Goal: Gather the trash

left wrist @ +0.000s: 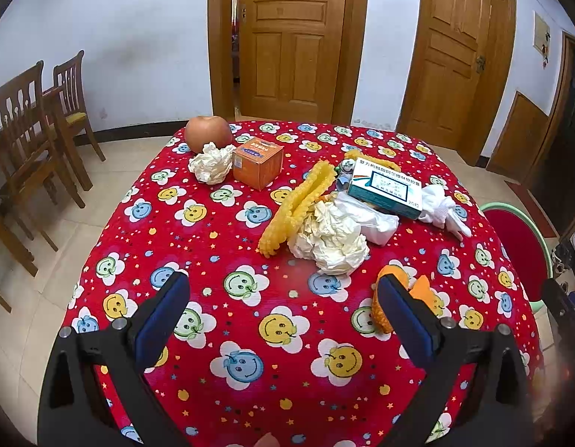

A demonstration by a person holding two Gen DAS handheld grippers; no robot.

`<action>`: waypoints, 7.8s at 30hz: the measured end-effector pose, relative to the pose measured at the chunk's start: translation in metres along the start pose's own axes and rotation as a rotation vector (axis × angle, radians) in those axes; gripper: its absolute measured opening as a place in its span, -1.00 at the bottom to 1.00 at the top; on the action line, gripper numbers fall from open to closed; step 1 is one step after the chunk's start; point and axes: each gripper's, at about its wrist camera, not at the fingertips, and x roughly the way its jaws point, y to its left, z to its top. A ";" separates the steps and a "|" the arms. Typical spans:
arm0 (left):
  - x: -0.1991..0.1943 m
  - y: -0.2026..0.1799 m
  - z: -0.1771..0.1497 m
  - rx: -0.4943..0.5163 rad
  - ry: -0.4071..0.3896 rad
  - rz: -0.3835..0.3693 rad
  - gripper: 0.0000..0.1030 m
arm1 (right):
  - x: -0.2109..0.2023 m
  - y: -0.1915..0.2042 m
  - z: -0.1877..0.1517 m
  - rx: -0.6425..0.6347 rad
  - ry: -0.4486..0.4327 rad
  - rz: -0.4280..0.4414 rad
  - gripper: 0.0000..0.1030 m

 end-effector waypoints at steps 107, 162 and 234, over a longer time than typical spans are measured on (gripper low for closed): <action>0.074 0.023 0.047 -0.053 0.108 0.005 0.69 | 0.114 0.051 0.053 -0.189 0.184 0.136 0.99; 0.007 -0.067 0.068 0.038 0.023 -0.242 -0.76 | 0.031 -0.046 0.065 -0.026 0.068 0.149 -0.69; 0.038 -0.210 0.052 0.225 0.113 -0.314 0.39 | 0.032 -0.126 0.046 0.181 0.101 0.074 0.41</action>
